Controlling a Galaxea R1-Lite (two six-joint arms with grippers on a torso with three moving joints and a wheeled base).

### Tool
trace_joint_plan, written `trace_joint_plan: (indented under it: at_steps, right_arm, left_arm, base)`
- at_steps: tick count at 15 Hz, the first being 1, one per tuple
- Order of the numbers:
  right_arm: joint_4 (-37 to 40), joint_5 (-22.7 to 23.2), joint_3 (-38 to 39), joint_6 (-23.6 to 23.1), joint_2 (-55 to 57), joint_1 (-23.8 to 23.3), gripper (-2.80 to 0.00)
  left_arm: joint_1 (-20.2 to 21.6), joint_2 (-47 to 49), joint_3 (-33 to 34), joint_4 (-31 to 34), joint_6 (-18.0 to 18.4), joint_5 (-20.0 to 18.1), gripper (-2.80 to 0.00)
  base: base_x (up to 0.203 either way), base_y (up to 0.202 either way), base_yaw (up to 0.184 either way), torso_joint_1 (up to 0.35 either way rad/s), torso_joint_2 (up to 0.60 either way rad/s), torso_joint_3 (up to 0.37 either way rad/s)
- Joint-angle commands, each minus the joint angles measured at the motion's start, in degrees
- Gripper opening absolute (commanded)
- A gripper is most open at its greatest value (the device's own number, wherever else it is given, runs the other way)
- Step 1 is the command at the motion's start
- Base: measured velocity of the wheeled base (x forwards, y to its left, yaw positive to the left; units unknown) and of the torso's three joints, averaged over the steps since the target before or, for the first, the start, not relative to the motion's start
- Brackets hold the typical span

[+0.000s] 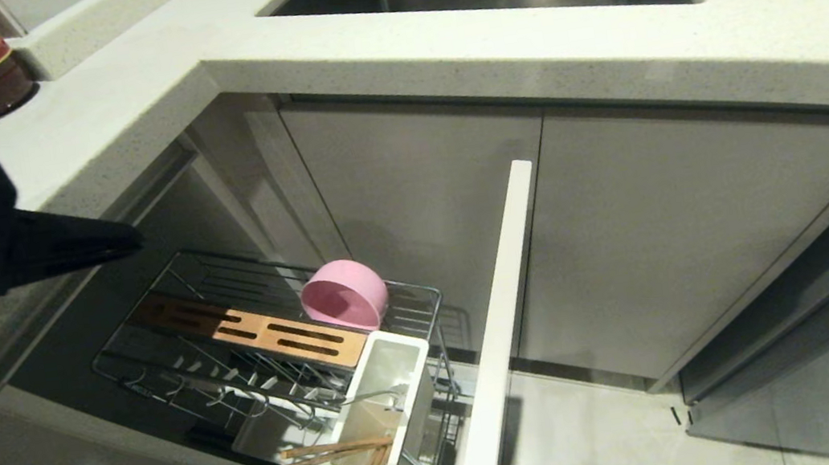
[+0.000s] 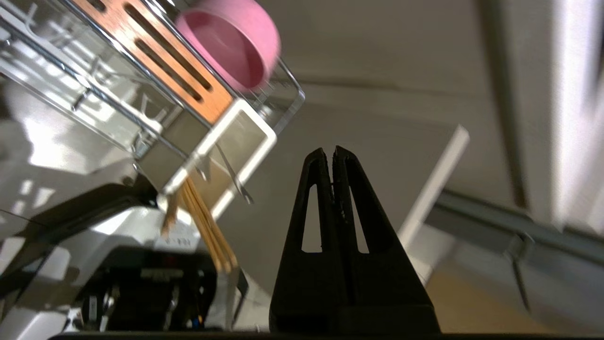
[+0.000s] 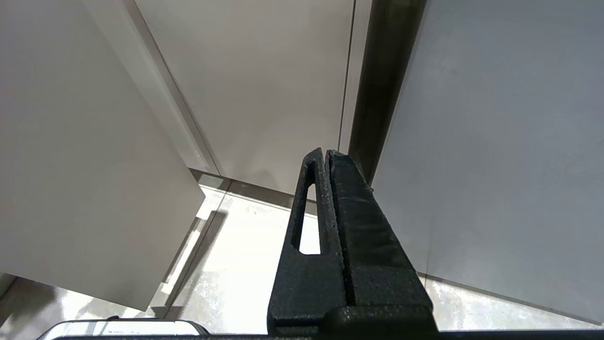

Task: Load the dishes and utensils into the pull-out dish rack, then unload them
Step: Take the bowl out of the cupboard

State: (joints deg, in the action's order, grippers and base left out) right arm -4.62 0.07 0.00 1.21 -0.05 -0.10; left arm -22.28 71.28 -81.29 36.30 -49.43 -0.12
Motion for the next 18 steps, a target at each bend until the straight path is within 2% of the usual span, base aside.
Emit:
trace_joint_plan:
  at_steps: [1,4,6,7,10,11,14,18]
  right_arm:
    - [0.0,0.0,1.5,0.0,0.0,0.0,-2.80]
    - [0.0,0.0,1.5,0.0,0.0,0.0,-2.80]
    - [0.0,0.0,1.5,0.0,0.0,0.0,-2.80]
    - [0.0,0.0,1.5,0.0,0.0,0.0,-2.80]
    - [0.0,0.0,1.5,0.0,0.0,0.0,-2.80]
    - [0.0,0.0,1.5,0.0,0.0,0.0,-2.80]
    - [0.0,0.0,1.5,0.0,0.0,0.0,-2.80]
    - [0.0,0.0,1.5,0.0,0.0,0.0,-2.80]
  left_arm:
    - [-2.6,4.4,6.5,-6.9,-0.5,3.9,-2.80]
    - [-8.2,7.2,14.5,-16.3,-0.7,10.1,-2.80]
    - [-12.2,10.3,18.3,-20.9,-0.7,16.8,-2.80]
    - [-13.4,11.5,19.7,-22.6,-0.7,18.6,-2.80]
    - [-14.2,15.0,23.2,-26.8,-0.7,19.8,-2.80]
    - [-14.2,16.0,23.6,-27.6,-0.7,19.9,0.00]
    - [-13.6,18.1,23.9,-30.8,-0.7,19.7,0.00]
    - [-11.3,21.5,23.8,-35.6,-0.5,17.3,0.00]
  base:
    - [0.000,0.000,0.000,0.000,0.00,0.000]
    - [0.000,0.000,0.000,0.000,0.00,0.000]
    - [0.000,0.000,0.000,0.000,0.00,0.000]
    - [0.000,0.000,0.000,0.000,0.00,0.000]
    - [0.000,0.000,0.000,0.000,0.00,0.000]
    - [0.000,0.000,0.000,0.000,0.00,0.000]
    - [0.000,0.000,0.000,0.000,0.00,0.000]
    - [0.000,0.000,0.000,0.000,0.00,0.000]
